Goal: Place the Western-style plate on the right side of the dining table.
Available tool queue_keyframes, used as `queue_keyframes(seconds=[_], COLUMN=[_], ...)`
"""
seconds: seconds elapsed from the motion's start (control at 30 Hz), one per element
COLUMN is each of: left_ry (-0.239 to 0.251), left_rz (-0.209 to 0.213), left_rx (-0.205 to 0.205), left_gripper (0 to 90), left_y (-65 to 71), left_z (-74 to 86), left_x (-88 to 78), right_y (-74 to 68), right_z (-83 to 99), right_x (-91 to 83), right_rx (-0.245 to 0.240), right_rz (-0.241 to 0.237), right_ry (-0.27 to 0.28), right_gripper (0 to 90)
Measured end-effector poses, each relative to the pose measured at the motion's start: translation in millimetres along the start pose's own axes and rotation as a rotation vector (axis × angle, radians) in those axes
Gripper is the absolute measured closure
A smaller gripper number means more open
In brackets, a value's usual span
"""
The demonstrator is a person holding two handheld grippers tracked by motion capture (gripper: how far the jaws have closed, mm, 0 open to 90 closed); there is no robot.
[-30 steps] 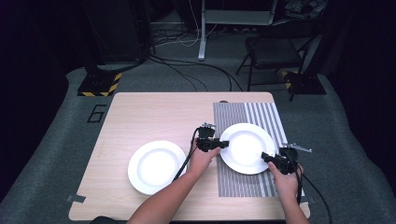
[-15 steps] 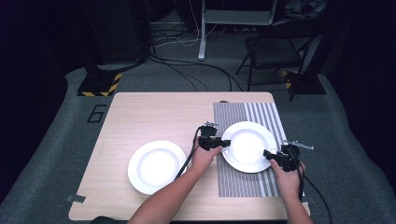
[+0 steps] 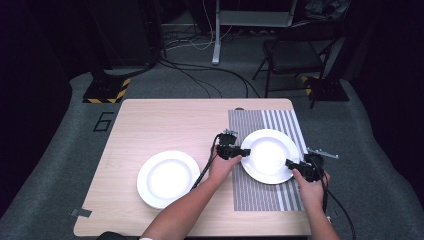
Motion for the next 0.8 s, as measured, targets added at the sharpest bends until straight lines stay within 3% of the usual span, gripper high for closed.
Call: queue_keyframes(seconds=[0.8], left_ry=[0.032], left_rz=[0.013], left_rx=[0.017], left_gripper=[55.0], left_y=[-3.4], left_z=[-10.0], left_x=[7.6], right_y=[5.6], right_z=[-8.8], right_x=[4.1], right_rx=[-0.051], right_rz=[0.010], right_ry=[-0.002], right_gripper=[47.1])
Point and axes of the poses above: each handheld gripper's, and its own axes: x roughly forward along the jaws, z roughly out of its underside, y roughly to its right, the point moved 9 cm from there along x, roughly forward along the jaws
